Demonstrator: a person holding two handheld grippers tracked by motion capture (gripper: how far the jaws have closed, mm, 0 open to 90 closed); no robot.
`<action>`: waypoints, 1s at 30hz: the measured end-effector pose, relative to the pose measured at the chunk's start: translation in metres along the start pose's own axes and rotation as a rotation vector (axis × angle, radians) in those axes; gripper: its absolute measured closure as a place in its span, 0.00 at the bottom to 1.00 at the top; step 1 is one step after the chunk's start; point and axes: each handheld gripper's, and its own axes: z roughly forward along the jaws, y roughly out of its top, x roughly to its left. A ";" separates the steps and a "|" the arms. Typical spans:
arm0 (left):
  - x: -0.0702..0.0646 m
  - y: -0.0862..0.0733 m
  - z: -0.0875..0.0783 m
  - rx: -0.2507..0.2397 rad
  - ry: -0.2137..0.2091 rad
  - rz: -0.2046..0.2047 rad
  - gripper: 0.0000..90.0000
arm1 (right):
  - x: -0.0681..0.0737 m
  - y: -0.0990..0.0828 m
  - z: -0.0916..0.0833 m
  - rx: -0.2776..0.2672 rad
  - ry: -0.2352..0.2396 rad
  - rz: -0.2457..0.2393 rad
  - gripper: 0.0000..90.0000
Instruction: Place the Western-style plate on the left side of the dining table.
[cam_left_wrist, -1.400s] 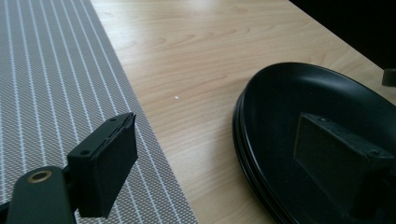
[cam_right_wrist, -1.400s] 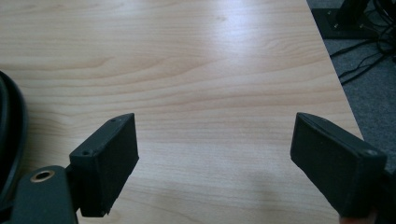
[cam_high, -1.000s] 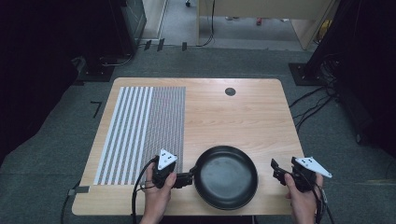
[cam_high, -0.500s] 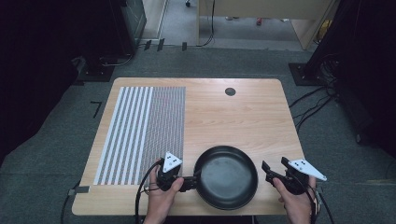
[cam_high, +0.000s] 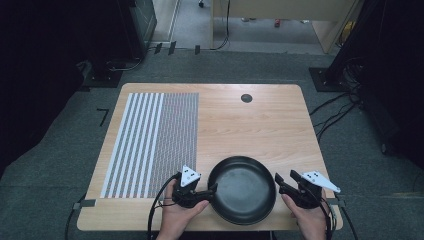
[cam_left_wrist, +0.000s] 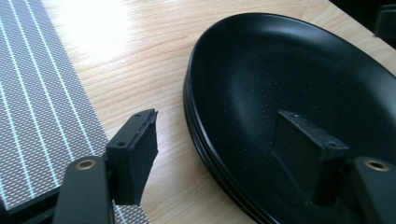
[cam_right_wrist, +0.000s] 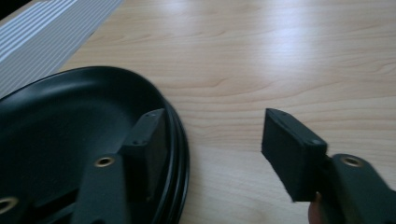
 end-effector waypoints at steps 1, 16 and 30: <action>0.000 0.000 0.000 -0.001 -0.005 0.000 0.37 | 0.000 -0.001 0.001 0.008 0.017 0.001 0.49; 0.001 -0.007 0.006 0.051 -0.050 0.020 0.64 | 0.005 -0.007 0.009 0.115 0.106 0.038 0.76; 0.003 -0.010 0.007 0.069 -0.066 0.013 0.68 | 0.006 -0.008 0.006 0.126 0.129 0.080 0.92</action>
